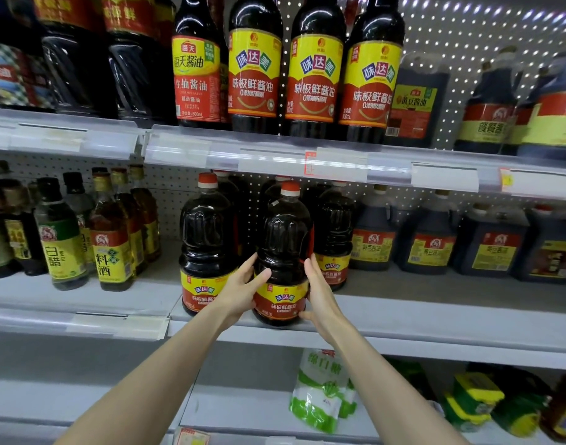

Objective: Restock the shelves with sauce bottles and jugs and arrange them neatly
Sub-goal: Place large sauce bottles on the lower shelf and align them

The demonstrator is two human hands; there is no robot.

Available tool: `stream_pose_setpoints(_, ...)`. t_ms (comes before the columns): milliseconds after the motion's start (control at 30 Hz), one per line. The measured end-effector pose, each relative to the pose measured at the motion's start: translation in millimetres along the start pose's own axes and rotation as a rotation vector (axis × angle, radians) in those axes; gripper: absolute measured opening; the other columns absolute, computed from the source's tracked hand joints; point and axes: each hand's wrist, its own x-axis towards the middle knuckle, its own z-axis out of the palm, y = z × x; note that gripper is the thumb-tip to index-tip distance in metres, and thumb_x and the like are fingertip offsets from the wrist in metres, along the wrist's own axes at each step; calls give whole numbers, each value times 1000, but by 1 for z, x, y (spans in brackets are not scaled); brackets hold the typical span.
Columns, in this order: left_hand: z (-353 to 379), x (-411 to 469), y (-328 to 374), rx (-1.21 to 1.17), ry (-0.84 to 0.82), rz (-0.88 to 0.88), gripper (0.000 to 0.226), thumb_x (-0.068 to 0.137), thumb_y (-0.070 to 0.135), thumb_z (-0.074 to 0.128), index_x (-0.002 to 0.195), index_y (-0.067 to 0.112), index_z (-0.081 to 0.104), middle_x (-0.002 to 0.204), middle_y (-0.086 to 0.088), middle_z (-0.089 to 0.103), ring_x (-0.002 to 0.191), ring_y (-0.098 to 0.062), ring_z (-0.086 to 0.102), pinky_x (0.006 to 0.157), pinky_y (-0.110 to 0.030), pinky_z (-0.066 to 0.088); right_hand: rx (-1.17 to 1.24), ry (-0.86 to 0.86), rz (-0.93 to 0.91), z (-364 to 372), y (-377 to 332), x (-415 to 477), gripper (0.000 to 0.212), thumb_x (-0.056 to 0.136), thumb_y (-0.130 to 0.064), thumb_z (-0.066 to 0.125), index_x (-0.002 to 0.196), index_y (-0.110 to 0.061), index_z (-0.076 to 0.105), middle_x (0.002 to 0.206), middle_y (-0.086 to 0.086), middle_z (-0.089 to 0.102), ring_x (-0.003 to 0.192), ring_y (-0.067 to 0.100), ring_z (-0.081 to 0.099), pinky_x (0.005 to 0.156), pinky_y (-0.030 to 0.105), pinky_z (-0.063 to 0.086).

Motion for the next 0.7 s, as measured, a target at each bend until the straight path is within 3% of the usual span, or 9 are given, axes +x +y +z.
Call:
stream_pose_setpoints(100,2,2,-2,-11,12,-3,71,86,33,65,148,35,30,154,3,35,135,-24,41,106,-59,36,7,3,2,-3,-1,2,56,98,-58,32,150,-48,13,159,-7,24,143,27,29,110,63,27)
stream_pose_setpoints(233,7,2,-5,8,58,22,66,93,26,59,151,31,26,154,1,32,136,-22,39,98,-43,43,37,14,29,-6,-1,5,60,95,-63,34,150,-45,20,158,-5,27,143,28,29,110,64,26)
stream_pose_setpoints(533,6,-1,-1,37,32,53,62,96,22,55,150,33,26,153,2,34,119,-12,44,87,-38,46,24,8,40,-4,-2,5,62,94,-65,34,150,-46,18,159,-5,24,143,28,28,111,64,26)
stream_pose_setpoints(700,4,-1,0,58,29,57,59,96,22,55,148,34,30,149,1,39,120,-17,49,88,-42,50,67,5,84,-5,0,5,66,92,-68,36,150,-41,26,155,-1,34,139,28,36,111,61,28)
